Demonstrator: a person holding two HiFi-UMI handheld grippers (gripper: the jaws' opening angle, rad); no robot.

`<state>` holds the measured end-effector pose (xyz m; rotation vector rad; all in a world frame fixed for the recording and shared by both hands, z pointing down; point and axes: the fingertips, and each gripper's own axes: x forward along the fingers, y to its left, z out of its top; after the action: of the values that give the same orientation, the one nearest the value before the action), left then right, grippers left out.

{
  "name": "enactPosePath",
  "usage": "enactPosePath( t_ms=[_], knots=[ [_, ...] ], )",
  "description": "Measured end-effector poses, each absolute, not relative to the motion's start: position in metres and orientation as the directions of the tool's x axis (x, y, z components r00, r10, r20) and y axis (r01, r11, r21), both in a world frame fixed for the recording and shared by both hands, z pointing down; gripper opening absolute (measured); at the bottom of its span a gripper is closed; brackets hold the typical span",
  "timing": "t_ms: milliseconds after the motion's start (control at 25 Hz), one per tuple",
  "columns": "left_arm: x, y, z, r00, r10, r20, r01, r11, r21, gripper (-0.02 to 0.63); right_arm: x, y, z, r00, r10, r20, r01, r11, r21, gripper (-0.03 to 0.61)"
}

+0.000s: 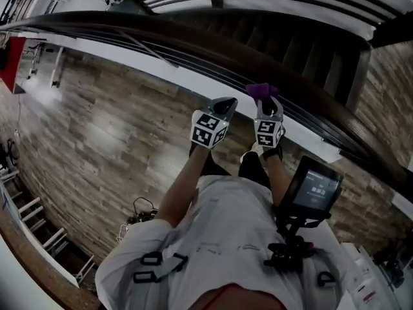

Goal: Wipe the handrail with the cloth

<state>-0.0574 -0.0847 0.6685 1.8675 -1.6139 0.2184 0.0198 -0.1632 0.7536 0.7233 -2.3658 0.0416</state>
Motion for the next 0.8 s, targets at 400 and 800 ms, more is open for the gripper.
enactPosePath(
  t_ms=[400,800],
  knots=[
    [-0.248,0.030,0.713,-0.043,-0.831,0.554,-0.902,0.271,0.335,-0.002,-0.233,-0.064,0.844,-0.724,-0.224,0.652,-0.163,0.974,0.155,0.098],
    [-0.363,0.082,0.732,-0.098,-0.834,0.543,-0.828,0.371,0.421,-0.002,-0.403,-0.025,0.901,-0.648,-0.183,0.739,0.013,0.968,0.252,0.100]
  ],
)
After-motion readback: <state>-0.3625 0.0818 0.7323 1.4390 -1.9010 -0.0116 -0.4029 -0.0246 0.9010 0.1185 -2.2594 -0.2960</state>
